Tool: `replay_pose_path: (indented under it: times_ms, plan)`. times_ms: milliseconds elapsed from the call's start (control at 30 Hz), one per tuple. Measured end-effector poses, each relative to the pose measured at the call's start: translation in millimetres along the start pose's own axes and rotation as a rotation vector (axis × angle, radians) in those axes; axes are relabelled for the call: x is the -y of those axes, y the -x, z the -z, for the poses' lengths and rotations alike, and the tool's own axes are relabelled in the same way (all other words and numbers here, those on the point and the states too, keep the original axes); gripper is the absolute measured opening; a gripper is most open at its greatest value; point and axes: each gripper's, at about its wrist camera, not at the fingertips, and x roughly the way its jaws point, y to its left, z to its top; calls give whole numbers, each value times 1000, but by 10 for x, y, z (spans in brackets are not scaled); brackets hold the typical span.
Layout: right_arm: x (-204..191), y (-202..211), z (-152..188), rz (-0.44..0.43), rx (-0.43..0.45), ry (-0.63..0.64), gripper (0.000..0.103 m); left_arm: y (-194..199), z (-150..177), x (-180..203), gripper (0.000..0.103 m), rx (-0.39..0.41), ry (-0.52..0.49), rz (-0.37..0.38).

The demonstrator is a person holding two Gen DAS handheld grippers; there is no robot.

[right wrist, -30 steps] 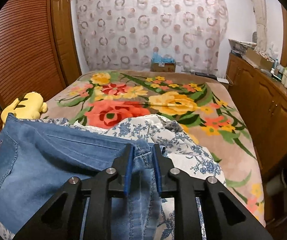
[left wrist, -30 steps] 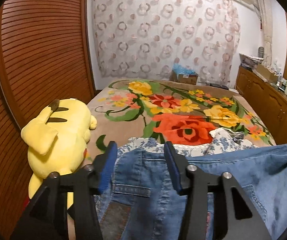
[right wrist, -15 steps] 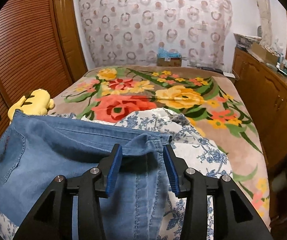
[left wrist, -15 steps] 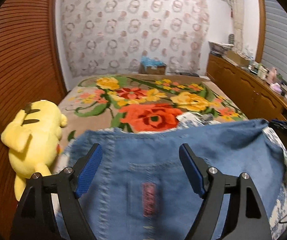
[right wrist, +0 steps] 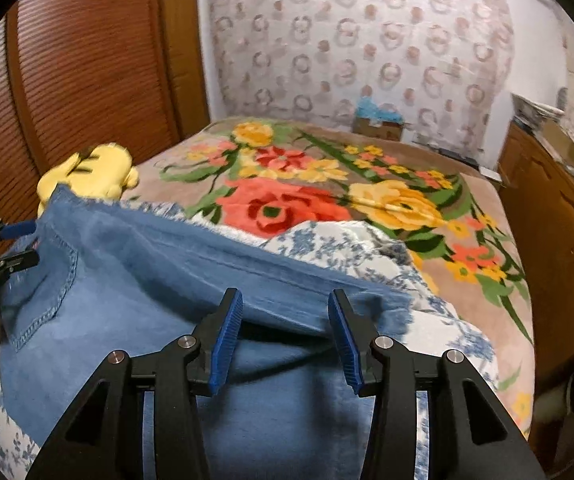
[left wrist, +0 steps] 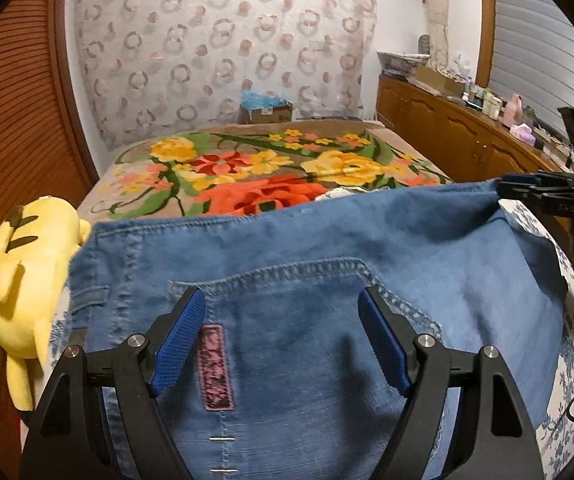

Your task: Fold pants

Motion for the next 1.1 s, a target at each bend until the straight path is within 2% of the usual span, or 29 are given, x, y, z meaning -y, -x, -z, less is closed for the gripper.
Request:
replay_pose_path:
  times_ms: [133, 300, 433, 467, 500, 600, 800, 1100]
  plan:
    - [-18, -159, -38, -21, -51, 41, 46, -57, 24, 6, 80, -16, -1, 7]
    - [-11, -319, -124, 17, -94, 122, 46, -150, 66, 0, 80, -44, 9, 16]
    - [-102, -359, -173, 11, -115, 204, 46, -217, 94, 24, 80, -67, -3, 9]
    - [-125, -375, -174, 16, -124, 225, 40, -226, 95, 29, 80, -69, -3, 8]
    - [-160, -392, -182, 25, -132, 244, 23, -227, 90, 34, 80, -69, -4, 7]
    - [-193, -388, -239, 23, -110, 270, 8, -207, 109, 17, 80, -60, -2, 12]
    - [-193, -388, -443, 71, -41, 242, 4, -144, 113, -68, 80, -33, 25, 14]
    - [-297, -843, -576, 101, -105, 211, 4, -53, 109, -144, 80, -3, 47, 4]
